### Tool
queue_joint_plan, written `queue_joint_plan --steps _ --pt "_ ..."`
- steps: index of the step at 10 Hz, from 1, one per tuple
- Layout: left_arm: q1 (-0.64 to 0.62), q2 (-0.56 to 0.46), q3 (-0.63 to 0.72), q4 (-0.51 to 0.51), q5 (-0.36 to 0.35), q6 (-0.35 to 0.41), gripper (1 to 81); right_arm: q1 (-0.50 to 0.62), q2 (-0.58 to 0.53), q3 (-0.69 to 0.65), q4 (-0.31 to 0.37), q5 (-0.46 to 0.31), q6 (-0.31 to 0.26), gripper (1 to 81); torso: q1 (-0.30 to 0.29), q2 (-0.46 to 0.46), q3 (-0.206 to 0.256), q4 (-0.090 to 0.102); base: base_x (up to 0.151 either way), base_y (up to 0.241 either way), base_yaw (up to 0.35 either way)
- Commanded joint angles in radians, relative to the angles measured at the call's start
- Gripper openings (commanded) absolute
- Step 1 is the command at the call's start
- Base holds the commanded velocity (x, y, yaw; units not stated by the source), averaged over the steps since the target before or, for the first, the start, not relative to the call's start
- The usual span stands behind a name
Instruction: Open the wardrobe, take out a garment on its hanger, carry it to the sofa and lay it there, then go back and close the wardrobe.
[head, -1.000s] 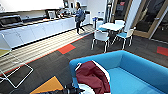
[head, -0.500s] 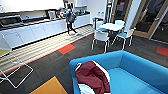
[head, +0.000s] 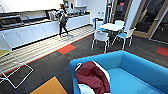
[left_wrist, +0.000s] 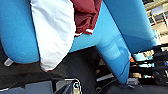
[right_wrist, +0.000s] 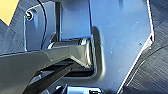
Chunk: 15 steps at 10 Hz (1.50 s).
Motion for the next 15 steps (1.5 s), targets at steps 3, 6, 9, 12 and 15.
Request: queue_joint_plan --steps 3,6,9,12,15 --pt "-0.021 -0.01 0.005 0.062 0.025 0.005 81.1 0.013 0.01 0.01 -0.002 -0.075 -0.006 81.1 0.0 0.0 0.0 0.0 0.0 0.0 0.0" --pt "0.007 -0.004 0.005 0.078 0.025 0.005 81.1 0.013 0.01 0.01 -0.002 -0.075 -0.006 81.1 0.0 0.0 0.001 0.0 0.0 0.0 0.0" --pt "0.016 0.001 0.005 0.091 0.025 0.005 81.1 0.012 0.01 0.01 -0.003 -0.075 -0.006 81.1 0.0 0.0 0.001 0.0 -0.071 0.0 0.0" --pt "0.027 0.001 0.005 0.091 0.025 0.005 81.1 0.012 0.01 0.01 -0.003 -0.075 -0.006 81.1 -0.002 -0.001 0.002 0.0 -0.084 0.0 0.0" --pt "0.037 0.001 0.0 0.091 0.025 0.007 81.1 0.009 0.01 0.01 -0.002 -0.074 -0.006 81.1 -0.002 -0.002 0.002 0.0 -0.1 0.0 0.0"
